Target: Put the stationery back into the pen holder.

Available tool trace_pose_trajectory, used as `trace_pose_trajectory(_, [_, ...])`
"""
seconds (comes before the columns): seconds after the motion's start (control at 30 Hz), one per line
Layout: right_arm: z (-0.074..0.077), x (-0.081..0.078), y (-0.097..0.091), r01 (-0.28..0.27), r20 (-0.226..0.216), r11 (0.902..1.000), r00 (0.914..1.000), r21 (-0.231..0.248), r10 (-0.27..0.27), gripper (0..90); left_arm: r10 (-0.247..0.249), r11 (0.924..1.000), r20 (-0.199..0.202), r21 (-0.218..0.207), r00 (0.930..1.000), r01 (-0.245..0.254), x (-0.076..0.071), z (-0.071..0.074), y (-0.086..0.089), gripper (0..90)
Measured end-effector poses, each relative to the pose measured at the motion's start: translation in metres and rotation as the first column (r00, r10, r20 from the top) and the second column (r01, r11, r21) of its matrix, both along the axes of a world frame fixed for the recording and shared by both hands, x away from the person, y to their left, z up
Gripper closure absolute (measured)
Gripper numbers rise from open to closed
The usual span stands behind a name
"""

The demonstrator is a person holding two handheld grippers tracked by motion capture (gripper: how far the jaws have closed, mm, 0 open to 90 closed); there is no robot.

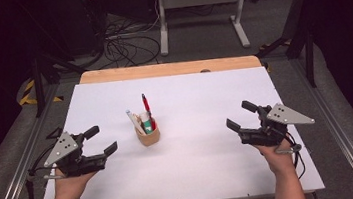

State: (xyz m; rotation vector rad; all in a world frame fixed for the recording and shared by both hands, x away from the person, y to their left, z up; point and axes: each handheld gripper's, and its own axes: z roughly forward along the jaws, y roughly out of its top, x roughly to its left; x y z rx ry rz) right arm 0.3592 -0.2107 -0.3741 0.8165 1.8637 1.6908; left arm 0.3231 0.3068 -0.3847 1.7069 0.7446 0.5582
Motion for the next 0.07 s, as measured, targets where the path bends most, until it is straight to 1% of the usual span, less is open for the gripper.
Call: trace_pose_trajectory(0.07, [-0.0004, 0.0003, 0.0004, 0.0, -0.003, 1.0, 1.0, -0.001, 0.0, 16.8, 0.001, 1.0, 0.001, -0.001, 1.0, -0.001, -0.0002, 0.0001, -0.0001, 17.0])
